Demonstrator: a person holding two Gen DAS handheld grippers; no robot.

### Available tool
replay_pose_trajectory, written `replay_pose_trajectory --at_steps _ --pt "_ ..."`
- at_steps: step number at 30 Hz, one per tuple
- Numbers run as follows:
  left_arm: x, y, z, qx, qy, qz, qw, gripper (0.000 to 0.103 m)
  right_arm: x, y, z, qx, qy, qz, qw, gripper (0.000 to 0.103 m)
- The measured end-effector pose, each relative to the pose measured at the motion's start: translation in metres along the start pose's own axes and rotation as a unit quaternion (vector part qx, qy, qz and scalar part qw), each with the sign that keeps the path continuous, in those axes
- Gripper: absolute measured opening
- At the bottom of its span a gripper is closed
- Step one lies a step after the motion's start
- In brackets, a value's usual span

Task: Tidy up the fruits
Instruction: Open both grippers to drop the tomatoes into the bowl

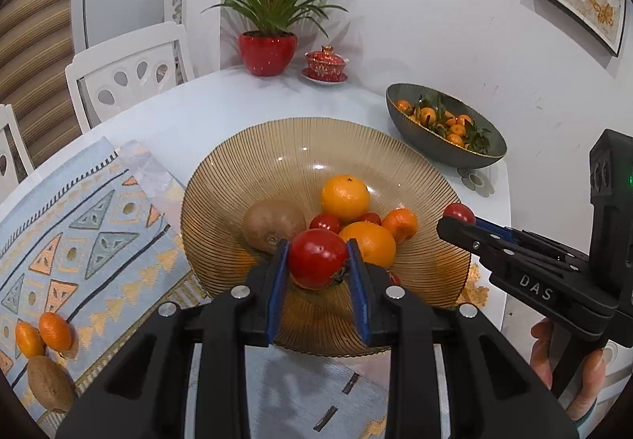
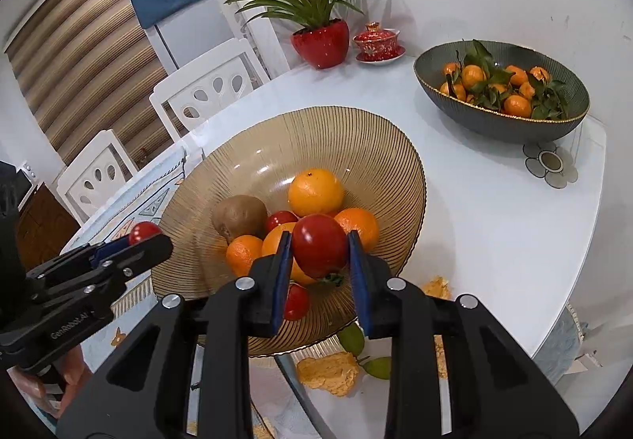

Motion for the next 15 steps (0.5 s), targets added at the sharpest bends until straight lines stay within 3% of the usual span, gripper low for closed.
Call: replay_pose_trajectory --at_steps 15 --pt "0.022 0.007 -0.008 0.005 -0.005 0.008 0.9999 0.04 0.019 0.0 -0.008 -0.005 -0.001 0.01 1.0 0.031"
Point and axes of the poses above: each gripper's, at about its wrist camera, not at the fingertips, and x roughly against the way its jaws point, z to its right, y to its underside, the point moved 7 cm from there along -x, roughly the way its jaws point, and after that the axes turned 2 degrees about -x, right-handed, at the moved point
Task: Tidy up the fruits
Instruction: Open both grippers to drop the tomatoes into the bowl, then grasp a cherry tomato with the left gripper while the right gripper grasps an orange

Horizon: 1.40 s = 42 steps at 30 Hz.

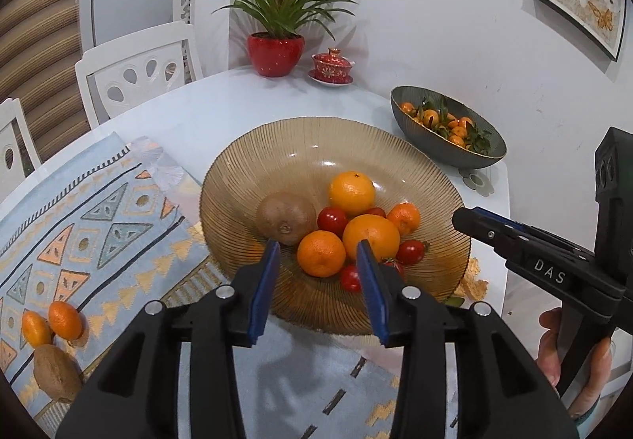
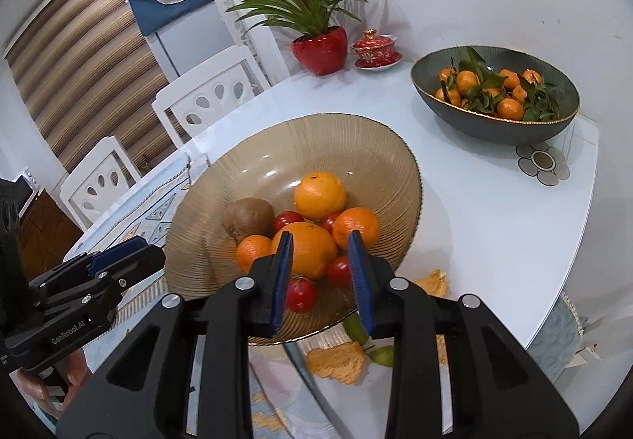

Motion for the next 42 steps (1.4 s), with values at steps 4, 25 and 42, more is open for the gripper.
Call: replay_pose_trajectory --at_steps 4,25,42 --pt "0.014 0.003 -0.001 0.0 -0.001 0.008 1.0 0.044 0.009 0.002 -0.014 0.01 -0.005 0.003 1.0 0.031" --pt "0.138 0.032 -0.104 0.067 -0.054 0.088 0.9924 0.069 0.018 0.024 -0.142 0.094 -0.056 -0.003 0.994 0.045" --pt "0.156 0.104 -0.246 0.187 -0.094 0.074 0.975 0.07 -0.045 0.063 -0.268 0.184 -0.099 -0.067 0.976 0.052"
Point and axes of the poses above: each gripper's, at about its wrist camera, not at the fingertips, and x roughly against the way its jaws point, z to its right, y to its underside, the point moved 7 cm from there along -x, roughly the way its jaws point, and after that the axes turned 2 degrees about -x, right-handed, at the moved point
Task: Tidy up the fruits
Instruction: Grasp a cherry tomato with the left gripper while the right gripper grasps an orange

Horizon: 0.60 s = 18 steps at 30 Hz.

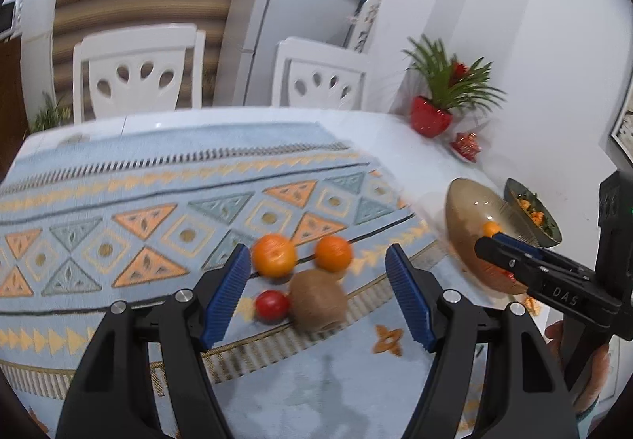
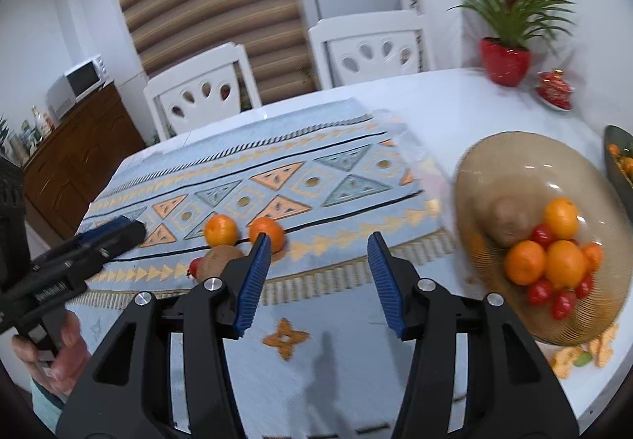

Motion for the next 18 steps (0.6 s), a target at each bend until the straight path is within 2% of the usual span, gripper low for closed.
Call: replay_pose_trajectory --at_steps 10,14,18 --pt "-0.047 0.027 -0.048 0.047 -0.015 -0.039 0.998 0.067 -0.063 0.01 -0.034 0.008 -0.037 -0.057 0.998 0.052" --pt "-0.06 0.039 -0.058 0.054 -0.013 -0.055 0.9969 0.058 -0.085 0.017 -0.032 -0.015 -0.036 -0.067 0.997 0.052" --pt "-0.061 0.044 -0.055 0.029 -0.012 -0.058 0.9978 0.049 -0.107 0.019 -0.025 -0.05 -0.044 -0.082 0.994 0.052"
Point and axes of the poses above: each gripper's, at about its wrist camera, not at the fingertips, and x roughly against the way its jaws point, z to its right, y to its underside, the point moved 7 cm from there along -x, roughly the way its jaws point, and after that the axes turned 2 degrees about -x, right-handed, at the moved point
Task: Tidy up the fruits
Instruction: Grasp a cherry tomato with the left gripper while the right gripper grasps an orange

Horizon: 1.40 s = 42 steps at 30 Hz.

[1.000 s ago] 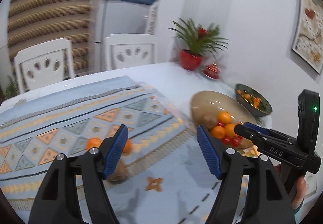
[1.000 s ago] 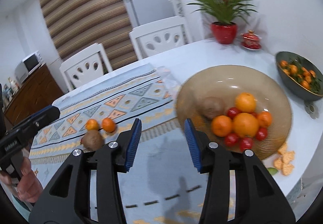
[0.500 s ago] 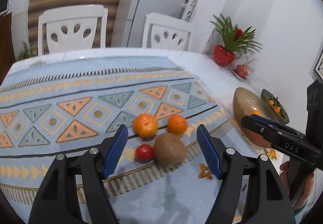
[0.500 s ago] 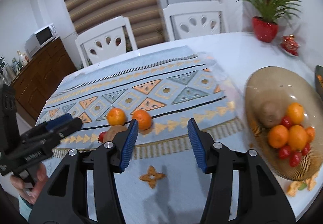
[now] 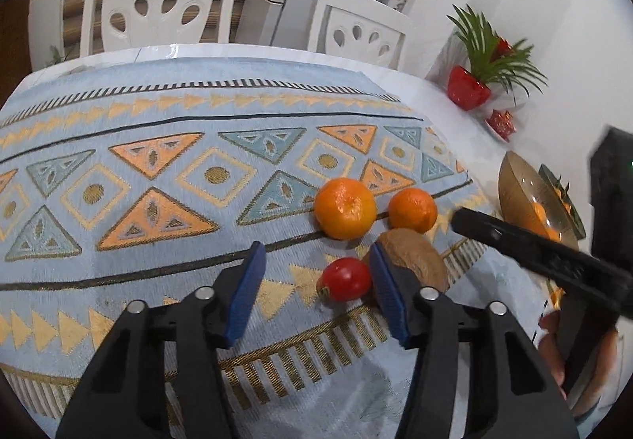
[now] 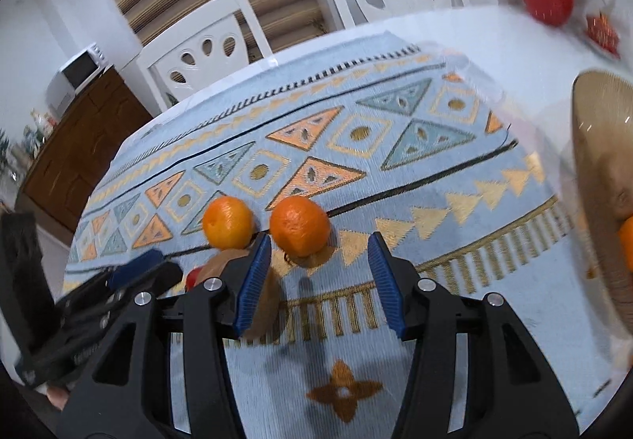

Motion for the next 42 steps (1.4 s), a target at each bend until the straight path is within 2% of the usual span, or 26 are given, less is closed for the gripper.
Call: replay_pose_trajectory --at_steps 2,4,7,12,17,18,20,21,24,25,26,30,38,42 --pt "0.001 0.001 0.002 -0.016 -0.012 0.0 0.9998 0.035 -0.007 -0.003 0.002 -0.014 -0.01 -0.005 1.0 0.053" --pt "0.001 0.002 0.005 -0.027 -0.009 -0.005 0.9996 0.035 -0.013 -0.004 0.002 -0.027 -0.022 -0.012 0.999 0.058" --pt "-0.004 0.008 0.011 -0.04 0.019 -0.027 0.9987 0.035 -0.021 -0.005 0.0 -0.038 -0.039 -0.018 0.998 0.06" --pt "-0.016 0.017 0.02 -0.071 -0.004 -0.046 0.9964 0.036 -0.034 0.0 -0.001 -0.037 -0.043 -0.027 0.998 0.06" --pt "-0.021 0.017 0.021 -0.072 -0.01 -0.053 0.9959 0.036 -0.035 0.001 -0.005 -0.017 -0.029 -0.006 0.999 0.059" --pt "-0.023 0.018 0.021 -0.074 -0.014 -0.057 0.9955 0.035 -0.035 0.001 -0.005 -0.012 -0.025 -0.002 1.0 0.059" --pt "-0.023 0.018 0.022 -0.08 -0.02 -0.057 0.995 0.035 -0.035 0.001 -0.008 -0.002 -0.018 0.001 1.0 0.045" --pt "-0.024 0.018 0.022 -0.082 -0.022 -0.057 0.9948 0.035 -0.036 0.002 -0.01 0.005 -0.019 0.003 1.0 0.042" --pt "-0.024 0.018 0.024 -0.089 -0.034 -0.054 0.994 0.034 -0.031 0.003 -0.014 0.025 0.005 0.018 1.0 0.042" --pt "-0.025 0.019 0.025 -0.091 -0.035 -0.053 0.9938 0.027 -0.03 0.004 -0.015 0.03 0.009 0.022 0.999 0.041" --pt "-0.025 0.019 0.026 -0.093 -0.033 -0.052 0.9938 0.027 -0.029 0.004 -0.016 0.033 0.01 0.025 0.999 0.041" --pt "-0.022 0.016 0.024 -0.087 -0.041 -0.043 0.9944 0.027 -0.026 0.004 -0.018 0.043 0.013 0.034 0.998 0.041" --pt "-0.009 0.008 0.01 -0.038 -0.05 -0.001 0.998 0.027 -0.023 0.004 -0.014 0.037 0.01 0.041 0.998 0.041" --pt "-0.009 0.007 0.004 -0.027 -0.054 -0.001 0.9982 0.027 -0.021 0.003 -0.01 0.03 0.013 0.043 0.999 0.041"
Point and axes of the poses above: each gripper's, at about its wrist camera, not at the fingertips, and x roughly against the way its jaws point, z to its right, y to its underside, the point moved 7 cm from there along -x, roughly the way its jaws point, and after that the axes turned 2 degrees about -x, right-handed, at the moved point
